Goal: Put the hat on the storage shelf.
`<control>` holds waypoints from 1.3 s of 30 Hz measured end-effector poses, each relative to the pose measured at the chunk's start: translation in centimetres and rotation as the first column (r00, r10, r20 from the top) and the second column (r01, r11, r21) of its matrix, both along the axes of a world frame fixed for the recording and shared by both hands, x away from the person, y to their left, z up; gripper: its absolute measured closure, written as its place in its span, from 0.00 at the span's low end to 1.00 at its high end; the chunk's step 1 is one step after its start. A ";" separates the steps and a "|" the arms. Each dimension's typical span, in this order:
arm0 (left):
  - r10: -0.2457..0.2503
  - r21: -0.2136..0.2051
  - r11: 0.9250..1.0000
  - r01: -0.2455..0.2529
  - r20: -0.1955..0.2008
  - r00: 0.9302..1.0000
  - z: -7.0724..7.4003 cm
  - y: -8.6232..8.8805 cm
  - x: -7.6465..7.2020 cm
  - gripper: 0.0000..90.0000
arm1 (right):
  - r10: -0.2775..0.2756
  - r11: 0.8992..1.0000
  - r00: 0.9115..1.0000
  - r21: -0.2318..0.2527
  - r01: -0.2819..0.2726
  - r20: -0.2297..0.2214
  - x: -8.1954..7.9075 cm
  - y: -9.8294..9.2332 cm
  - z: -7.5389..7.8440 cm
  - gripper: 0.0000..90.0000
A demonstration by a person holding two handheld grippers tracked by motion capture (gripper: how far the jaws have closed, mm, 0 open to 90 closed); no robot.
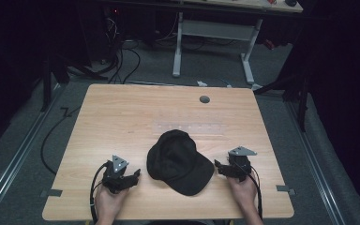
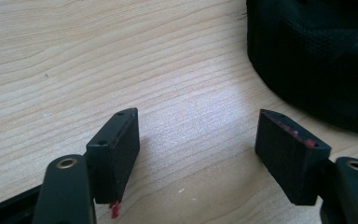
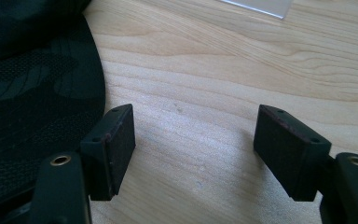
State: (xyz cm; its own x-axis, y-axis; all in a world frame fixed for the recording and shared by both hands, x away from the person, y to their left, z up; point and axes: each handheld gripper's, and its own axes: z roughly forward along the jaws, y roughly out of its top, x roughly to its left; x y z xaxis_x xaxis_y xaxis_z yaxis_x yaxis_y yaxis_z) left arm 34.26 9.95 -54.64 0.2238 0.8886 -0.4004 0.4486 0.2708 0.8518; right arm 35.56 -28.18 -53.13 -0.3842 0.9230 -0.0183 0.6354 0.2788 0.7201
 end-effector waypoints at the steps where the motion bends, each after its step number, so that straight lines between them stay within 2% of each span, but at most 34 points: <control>1: 0.000 0.000 1.000 0.000 0.000 1.000 0.0 0.0 0.0 0.34 | 0.000 1.000 1.000 0.000 0.000 0.000 0.0 0.0 0.0 0.33; 20: -0.001 0.004 1.000 0.001 0.001 1.000 0.0 0.0 0.0 0.34 | 0.001 1.000 1.000 0.003 -0.001 0.000 0.0 0.0 0.0 0.34; 24: -0.002 0.004 1.000 0.002 0.001 1.000 0.0 0.0 0.0 0.34 | -0.013 1.000 1.000 0.003 0.013 -0.006 -0.1 -0.2 0.2 0.45; 27: -0.002 0.004 1.000 0.002 0.001 1.000 0.0 0.0 0.0 0.33 | -0.013 1.000 1.000 0.021 0.013 -0.015 -0.1 -0.4 0.4 0.48; 34: -0.004 0.006 1.000 0.004 0.001 1.000 0.0 0.0 0.0 0.33 | 0.040 0.997 0.999 0.069 -0.040 0.004 0.2 -0.2 2.0 0.50; 39: -0.004 0.006 1.000 0.004 0.001 1.000 0.0 0.0 0.0 0.33 | 0.085 0.993 0.996 0.077 -0.086 0.012 1.1 0.6 3.3 0.51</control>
